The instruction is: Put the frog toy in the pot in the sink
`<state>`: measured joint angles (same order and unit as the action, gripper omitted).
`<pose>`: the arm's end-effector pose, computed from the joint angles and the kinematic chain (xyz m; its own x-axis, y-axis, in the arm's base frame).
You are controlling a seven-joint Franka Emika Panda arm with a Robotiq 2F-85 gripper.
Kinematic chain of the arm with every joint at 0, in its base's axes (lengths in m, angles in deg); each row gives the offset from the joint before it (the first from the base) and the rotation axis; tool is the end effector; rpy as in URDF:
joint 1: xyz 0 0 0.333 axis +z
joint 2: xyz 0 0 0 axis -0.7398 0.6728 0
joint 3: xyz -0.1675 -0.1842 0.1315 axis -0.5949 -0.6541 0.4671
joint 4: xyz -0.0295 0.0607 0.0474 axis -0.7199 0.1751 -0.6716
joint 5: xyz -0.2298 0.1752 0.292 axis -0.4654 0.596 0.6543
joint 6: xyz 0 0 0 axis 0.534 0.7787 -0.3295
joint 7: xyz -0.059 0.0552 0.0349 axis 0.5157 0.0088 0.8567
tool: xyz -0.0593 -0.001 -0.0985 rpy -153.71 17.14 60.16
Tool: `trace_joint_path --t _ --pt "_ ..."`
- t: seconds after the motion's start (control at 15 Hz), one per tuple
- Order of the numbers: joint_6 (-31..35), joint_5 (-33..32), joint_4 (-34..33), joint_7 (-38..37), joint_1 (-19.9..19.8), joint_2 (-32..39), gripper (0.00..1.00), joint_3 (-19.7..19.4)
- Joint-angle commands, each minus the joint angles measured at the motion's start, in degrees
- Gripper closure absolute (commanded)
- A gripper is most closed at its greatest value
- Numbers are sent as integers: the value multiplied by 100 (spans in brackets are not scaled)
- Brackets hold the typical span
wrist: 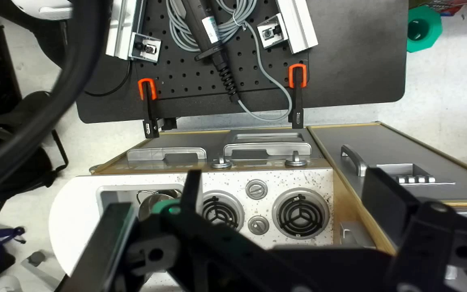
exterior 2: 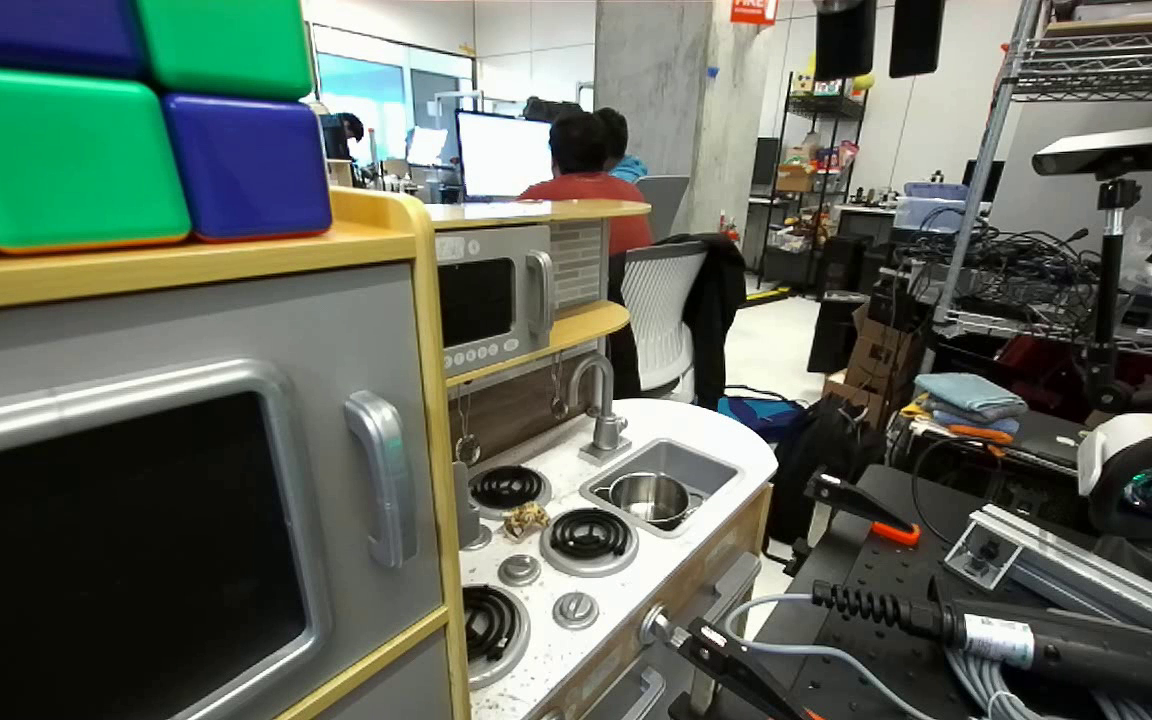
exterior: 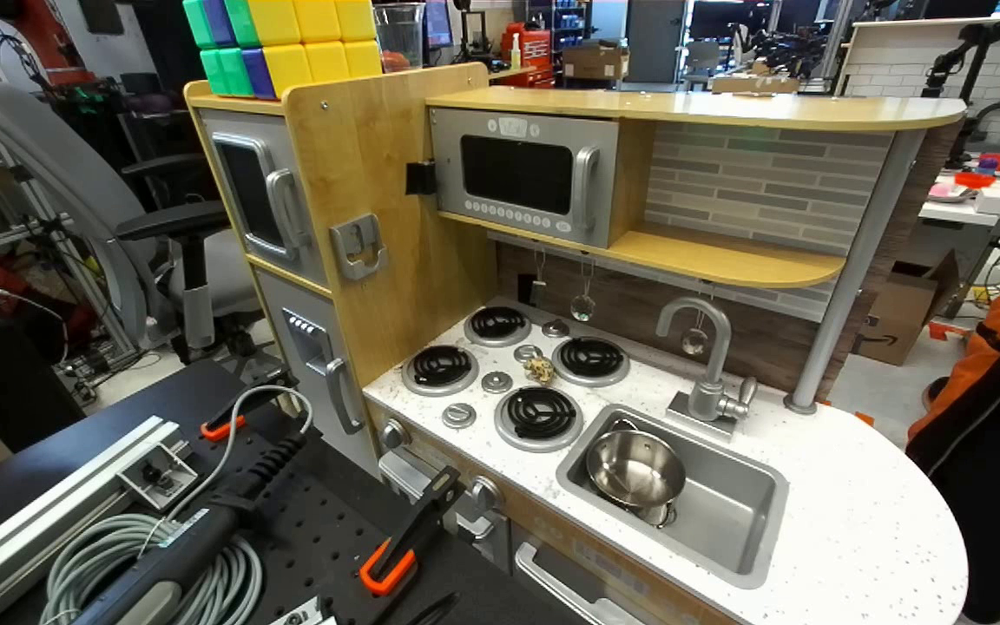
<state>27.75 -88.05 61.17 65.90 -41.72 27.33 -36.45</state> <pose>0.3715 0.1288 0.4549 0.9952 -0.0599 -0.0771 -0.0474 -0.9867 0.1555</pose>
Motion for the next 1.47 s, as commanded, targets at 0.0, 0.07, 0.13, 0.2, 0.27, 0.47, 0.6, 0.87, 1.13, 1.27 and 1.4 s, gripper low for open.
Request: trace_joint_path --t 0.0,0.07,0.13,0.2,0.27,0.47,0.6,0.87,1.13,1.27,1.4 --pt "-11 1 -11 1 -4 3 0 4" --pt "-11 1 -11 1 -4 3 0 4" --pt "-11 1 -11 1 -4 3 0 4" --pt "-11 1 -11 1 -4 3 0 4" --pt "-11 1 -11 1 -4 3 0 4" --pt "465 -58 116 -237 -92 67 0 68" --pt "919 -93 190 -336 -146 274 0 53" --pt "2060 -219 263 -584 -363 1031 0 -6" --pt "2902 -420 120 -794 -581 1976 0 -76" --pt "3128 -497 -12 -834 -613 2446 0 -147" --pt "3327 -480 -236 -853 -612 2962 0 -259"
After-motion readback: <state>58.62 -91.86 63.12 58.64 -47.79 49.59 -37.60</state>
